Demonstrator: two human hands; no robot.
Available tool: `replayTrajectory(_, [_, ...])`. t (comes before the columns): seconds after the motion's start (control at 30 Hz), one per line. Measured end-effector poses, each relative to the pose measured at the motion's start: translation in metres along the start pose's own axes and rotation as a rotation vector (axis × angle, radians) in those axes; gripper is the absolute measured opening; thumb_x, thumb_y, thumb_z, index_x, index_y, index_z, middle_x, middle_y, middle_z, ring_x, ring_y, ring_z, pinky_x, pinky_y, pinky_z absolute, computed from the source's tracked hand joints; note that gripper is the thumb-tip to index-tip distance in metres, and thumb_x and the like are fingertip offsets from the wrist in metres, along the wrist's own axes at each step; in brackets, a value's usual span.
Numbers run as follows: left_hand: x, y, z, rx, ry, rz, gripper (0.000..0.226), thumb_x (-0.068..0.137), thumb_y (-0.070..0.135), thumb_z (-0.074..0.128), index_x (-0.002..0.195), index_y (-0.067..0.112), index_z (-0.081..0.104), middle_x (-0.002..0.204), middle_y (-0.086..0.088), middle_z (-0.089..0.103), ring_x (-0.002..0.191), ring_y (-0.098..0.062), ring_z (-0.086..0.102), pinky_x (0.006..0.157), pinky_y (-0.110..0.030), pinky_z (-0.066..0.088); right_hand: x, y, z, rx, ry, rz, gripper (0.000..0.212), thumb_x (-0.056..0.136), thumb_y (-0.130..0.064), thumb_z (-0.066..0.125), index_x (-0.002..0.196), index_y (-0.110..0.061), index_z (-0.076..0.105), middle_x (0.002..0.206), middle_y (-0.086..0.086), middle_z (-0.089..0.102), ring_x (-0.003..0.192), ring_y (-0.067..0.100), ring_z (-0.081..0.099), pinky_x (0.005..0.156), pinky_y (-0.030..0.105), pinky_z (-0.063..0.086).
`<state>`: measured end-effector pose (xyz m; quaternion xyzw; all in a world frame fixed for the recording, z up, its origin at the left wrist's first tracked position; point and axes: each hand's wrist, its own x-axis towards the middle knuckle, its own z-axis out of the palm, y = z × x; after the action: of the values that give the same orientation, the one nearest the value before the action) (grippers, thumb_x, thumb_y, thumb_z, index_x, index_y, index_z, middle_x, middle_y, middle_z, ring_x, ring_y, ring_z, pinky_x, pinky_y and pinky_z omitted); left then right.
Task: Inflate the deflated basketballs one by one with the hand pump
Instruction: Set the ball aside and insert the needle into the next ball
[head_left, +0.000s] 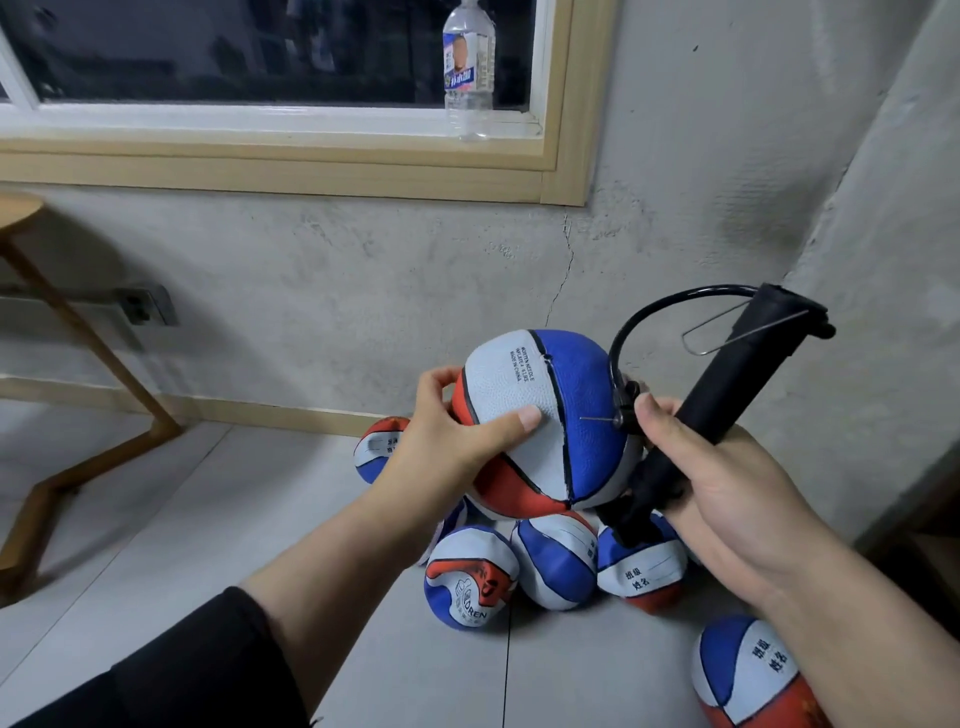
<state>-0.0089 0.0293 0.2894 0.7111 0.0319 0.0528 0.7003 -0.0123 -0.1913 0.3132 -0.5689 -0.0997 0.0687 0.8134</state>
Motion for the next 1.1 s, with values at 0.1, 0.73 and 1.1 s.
replayTrajectory(0.1, [0.003, -0.003, -0.003, 0.221, -0.071, 0.017, 0.111, 0.051, 0.058, 0.096, 0.146, 0.035, 0.044, 0.131, 0.015, 0.067, 0.116, -0.003, 0.067, 0.099, -0.036, 0.057, 0.000, 0.004, 0.000, -0.045, -0.001, 0.007, 0.063, 0.086, -0.041, 0.074, 0.112, 0.013, 0.058, 0.133, 0.017, 0.067, 0.130, 0.030, 0.061, 0.109, 0.049, 0.049])
replayTrajectory(0.73, [-0.008, -0.001, -0.007, 0.674, 0.088, 0.184, 0.076, 0.067, 0.050, 0.092, 0.130, 0.027, 0.057, 0.114, 0.010, 0.071, 0.108, -0.017, 0.065, 0.089, -0.040, 0.054, 0.010, -0.013, -0.001, -0.472, 0.284, -0.165, 0.049, 0.069, -0.062, 0.080, 0.083, -0.015, 0.073, 0.087, 0.014, 0.076, 0.097, 0.039, 0.072, 0.096, 0.059, 0.056])
replayTrajectory(1.1, [-0.020, 0.003, -0.012, 0.694, 0.053, 0.286, 0.095, 0.068, 0.046, 0.092, 0.152, 0.032, 0.048, 0.136, 0.016, 0.064, 0.125, -0.004, 0.054, 0.093, -0.018, 0.038, 0.013, 0.003, 0.014, -0.606, 0.293, -0.178, 0.050, 0.088, -0.047, 0.076, 0.092, 0.002, 0.068, 0.087, 0.027, 0.069, 0.066, 0.023, 0.062, 0.062, 0.032, 0.050])
